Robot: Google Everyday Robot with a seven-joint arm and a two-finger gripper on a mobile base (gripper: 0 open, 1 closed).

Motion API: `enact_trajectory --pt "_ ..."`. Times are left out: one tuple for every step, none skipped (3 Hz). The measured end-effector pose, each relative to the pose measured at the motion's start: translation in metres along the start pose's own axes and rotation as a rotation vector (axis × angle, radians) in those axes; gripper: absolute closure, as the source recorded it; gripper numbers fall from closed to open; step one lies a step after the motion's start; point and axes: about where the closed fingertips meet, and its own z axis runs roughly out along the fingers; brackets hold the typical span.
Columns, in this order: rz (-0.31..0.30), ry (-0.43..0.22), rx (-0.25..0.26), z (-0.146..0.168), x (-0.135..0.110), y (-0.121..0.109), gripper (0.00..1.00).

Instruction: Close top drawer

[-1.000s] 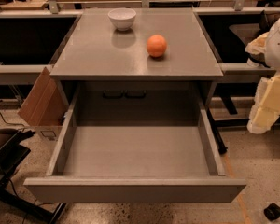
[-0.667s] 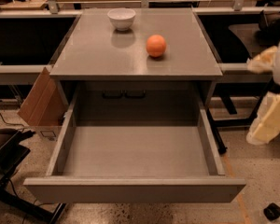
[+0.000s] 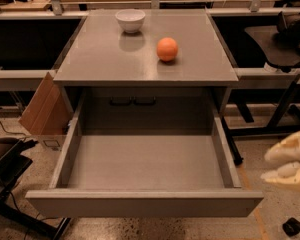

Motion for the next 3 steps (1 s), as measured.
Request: enact_trajectory --pt "0.032 0.028 -0.024 0.056 0.035 0.034 0.87" --pt "0.057 0.07 -0.089 0.123 0.076 0.075 1.0" --pt "0.079 0.098 -0.136 0.173 0.106 0.107 1.0"
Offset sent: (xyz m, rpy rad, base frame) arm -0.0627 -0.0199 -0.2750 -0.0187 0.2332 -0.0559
